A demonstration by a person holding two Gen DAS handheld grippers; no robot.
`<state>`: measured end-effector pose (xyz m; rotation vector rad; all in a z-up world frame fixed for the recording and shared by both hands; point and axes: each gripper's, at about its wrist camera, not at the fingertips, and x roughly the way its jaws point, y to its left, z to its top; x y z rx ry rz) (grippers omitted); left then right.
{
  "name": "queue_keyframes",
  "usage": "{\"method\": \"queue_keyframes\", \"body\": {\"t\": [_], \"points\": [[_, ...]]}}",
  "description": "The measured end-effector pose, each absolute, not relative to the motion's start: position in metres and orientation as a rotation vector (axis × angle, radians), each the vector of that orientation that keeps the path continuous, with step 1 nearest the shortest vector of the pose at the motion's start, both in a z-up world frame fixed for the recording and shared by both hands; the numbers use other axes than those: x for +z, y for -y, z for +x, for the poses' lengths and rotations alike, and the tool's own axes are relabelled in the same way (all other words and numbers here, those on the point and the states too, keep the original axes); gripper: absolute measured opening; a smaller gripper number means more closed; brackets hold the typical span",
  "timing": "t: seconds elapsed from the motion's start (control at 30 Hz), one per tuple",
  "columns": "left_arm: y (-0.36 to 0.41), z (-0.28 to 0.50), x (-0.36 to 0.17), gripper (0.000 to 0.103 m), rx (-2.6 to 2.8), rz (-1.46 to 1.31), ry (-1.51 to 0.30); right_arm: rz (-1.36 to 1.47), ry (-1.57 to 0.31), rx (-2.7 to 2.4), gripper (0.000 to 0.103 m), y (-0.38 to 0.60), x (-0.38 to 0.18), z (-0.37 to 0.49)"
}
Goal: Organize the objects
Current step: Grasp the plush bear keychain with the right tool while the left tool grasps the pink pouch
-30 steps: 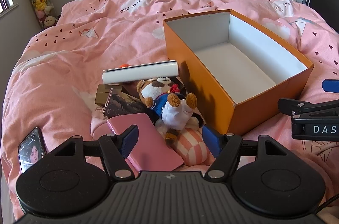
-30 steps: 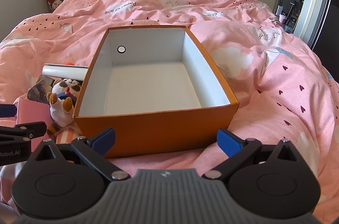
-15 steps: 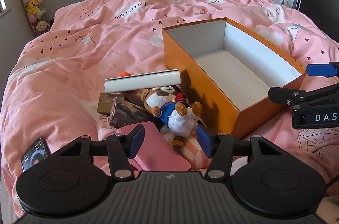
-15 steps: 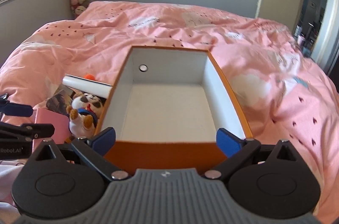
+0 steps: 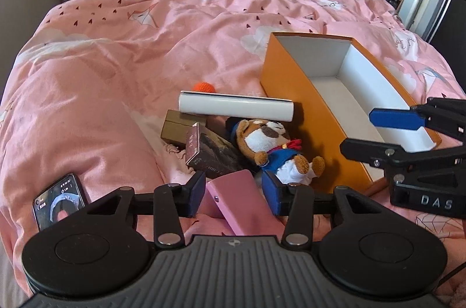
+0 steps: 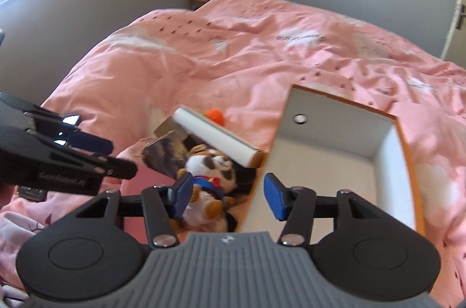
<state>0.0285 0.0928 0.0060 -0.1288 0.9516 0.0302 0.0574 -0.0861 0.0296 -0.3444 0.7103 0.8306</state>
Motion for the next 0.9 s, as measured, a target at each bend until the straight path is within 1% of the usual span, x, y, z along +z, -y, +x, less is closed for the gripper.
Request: {"method": "queue_keyframes", "body": {"t": [0.07,0.33,0.5,0.63,0.73,0.87,0.9], "points": [[-0.101,0.034,0.001,0.053,0.040,-0.165,-0.976,-0.379,-0.748,0.873,0.048,0.073,0.022,0.061],[-0.120,0.047,-0.018,0.053,0.068,-0.237,-1.053,-0.553,-0.833,0.932,0.048,0.029,-0.009,0.075],[-0.126,0.050,-0.031,0.052,0.054,-0.340,-1.125,-0.664,-0.855,0.935,0.049,0.008,-0.025,0.082],[-0.129,0.050,-0.040,0.052,0.046,-0.400,-1.160,-0.739,-0.856,0.931,0.052,0.000,-0.037,0.086],[-0.132,0.052,-0.046,0.052,0.037,-0.451,-1.179,-0.773,-0.853,0.925,0.057,-0.003,-0.043,0.090],[-0.134,0.054,-0.054,0.052,0.032,-0.507,-1.191,-0.820,-0.828,0.919,0.059,-0.007,-0.050,0.090],[-0.135,0.054,-0.055,0.051,0.032,-0.521,-1.192,-0.833,-0.818,0.915,0.060,-0.008,-0.052,0.089]]}}
